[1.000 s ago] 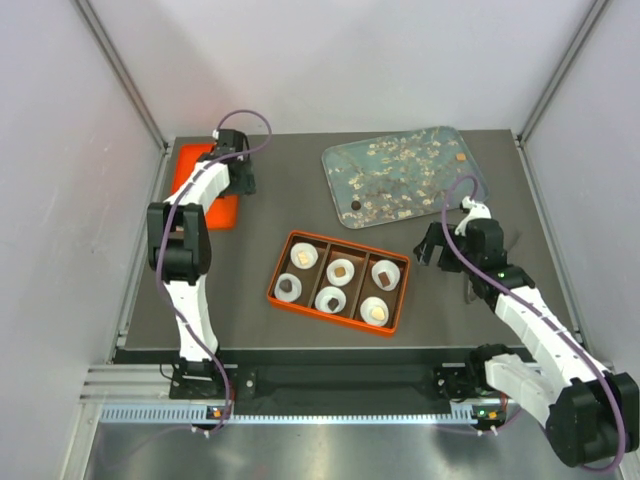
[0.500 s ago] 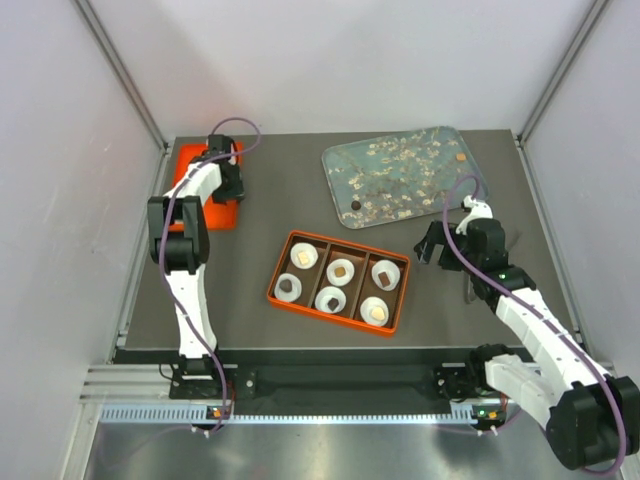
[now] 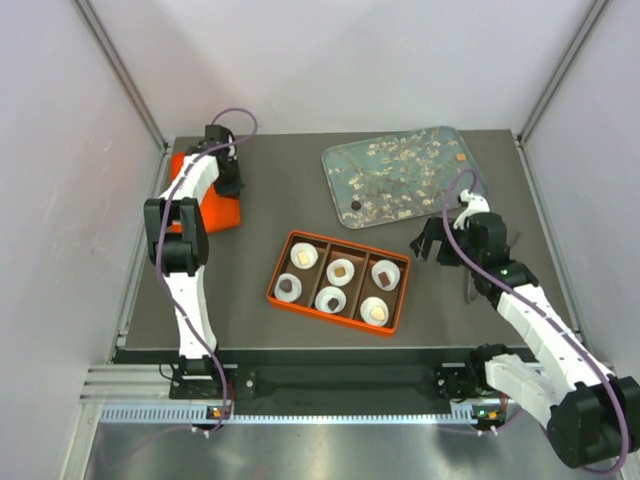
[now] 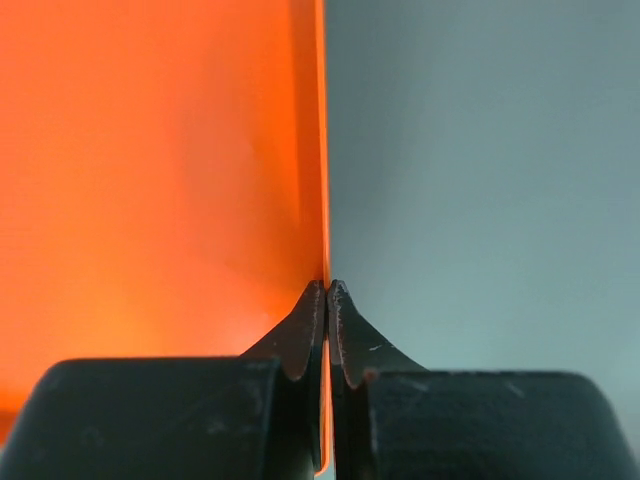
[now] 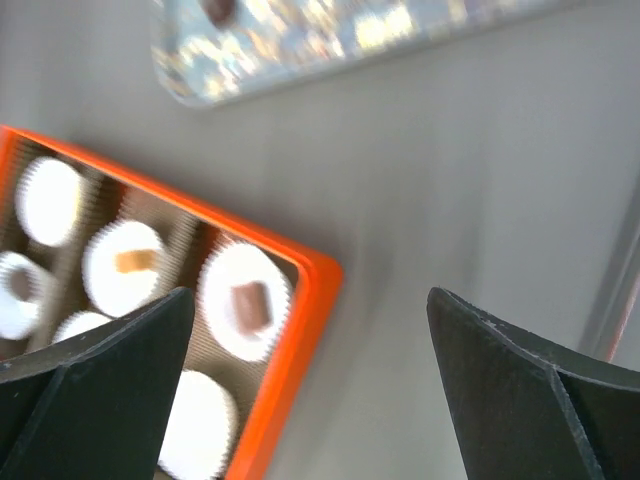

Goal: Pack the chocolate

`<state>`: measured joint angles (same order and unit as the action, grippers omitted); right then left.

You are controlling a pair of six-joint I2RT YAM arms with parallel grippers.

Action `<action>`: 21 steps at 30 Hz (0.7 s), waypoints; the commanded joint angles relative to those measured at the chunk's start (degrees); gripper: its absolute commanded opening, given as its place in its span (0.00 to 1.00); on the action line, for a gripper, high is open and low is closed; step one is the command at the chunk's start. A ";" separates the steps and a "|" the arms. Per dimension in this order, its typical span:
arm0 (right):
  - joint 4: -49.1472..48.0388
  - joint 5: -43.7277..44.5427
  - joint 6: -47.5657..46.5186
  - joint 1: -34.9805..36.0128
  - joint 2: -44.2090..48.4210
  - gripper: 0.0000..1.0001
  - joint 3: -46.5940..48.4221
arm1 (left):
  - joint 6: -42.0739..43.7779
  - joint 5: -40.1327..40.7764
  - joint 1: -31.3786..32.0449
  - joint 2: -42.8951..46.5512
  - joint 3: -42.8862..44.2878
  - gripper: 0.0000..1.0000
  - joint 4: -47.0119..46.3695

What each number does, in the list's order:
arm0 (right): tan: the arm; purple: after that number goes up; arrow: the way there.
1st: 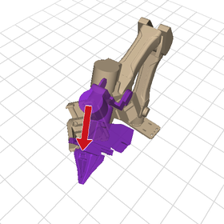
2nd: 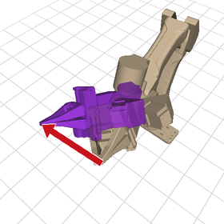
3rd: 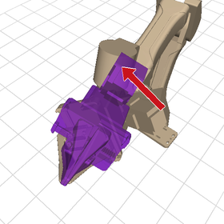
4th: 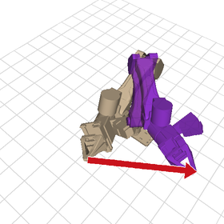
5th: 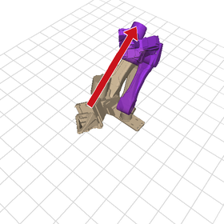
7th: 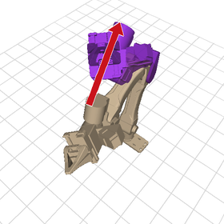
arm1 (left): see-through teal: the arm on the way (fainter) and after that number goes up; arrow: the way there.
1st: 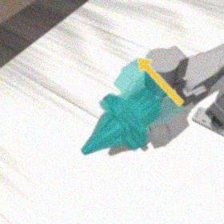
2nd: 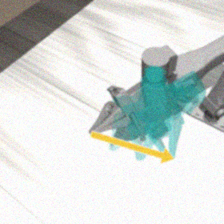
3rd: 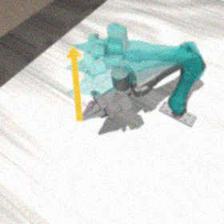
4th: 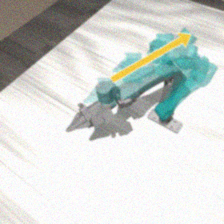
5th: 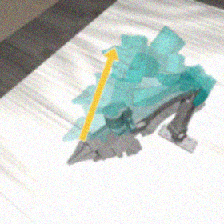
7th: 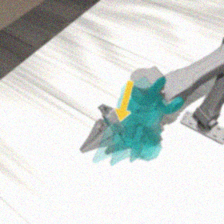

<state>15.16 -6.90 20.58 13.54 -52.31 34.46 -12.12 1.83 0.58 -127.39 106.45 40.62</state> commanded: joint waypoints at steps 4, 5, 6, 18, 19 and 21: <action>-3.81 -1.98 2.09 0.87 -2.26 1.00 14.49 | -1.94 -8.66 -0.14 16.02 7.46 0.00 5.34; -4.78 -3.37 2.18 0.96 -3.22 1.00 15.63 | -2.12 -10.33 -0.05 18.65 7.10 0.00 5.35; -5.92 -4.87 2.10 0.96 -3.75 1.00 17.21 | -2.64 -12.09 -0.05 20.06 6.49 0.00 5.43; -26.74 -18.49 -15.98 0.96 -2.54 0.99 12.06 | -6.07 -34.16 16.98 41.78 -8.97 0.00 0.08; -29.63 -19.64 -18.27 1.05 -0.27 0.98 10.64 | -6.42 -34.78 20.04 43.79 -11.25 0.00 -0.54; -36.23 -21.49 -26.40 1.49 2.38 0.98 6.16 | -7.21 -36.71 22.26 45.47 -13.98 0.00 -0.98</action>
<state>-6.74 -23.09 7.05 13.87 -54.65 44.36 -18.20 -28.99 19.86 -86.19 95.42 44.73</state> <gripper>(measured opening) 0.981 0.021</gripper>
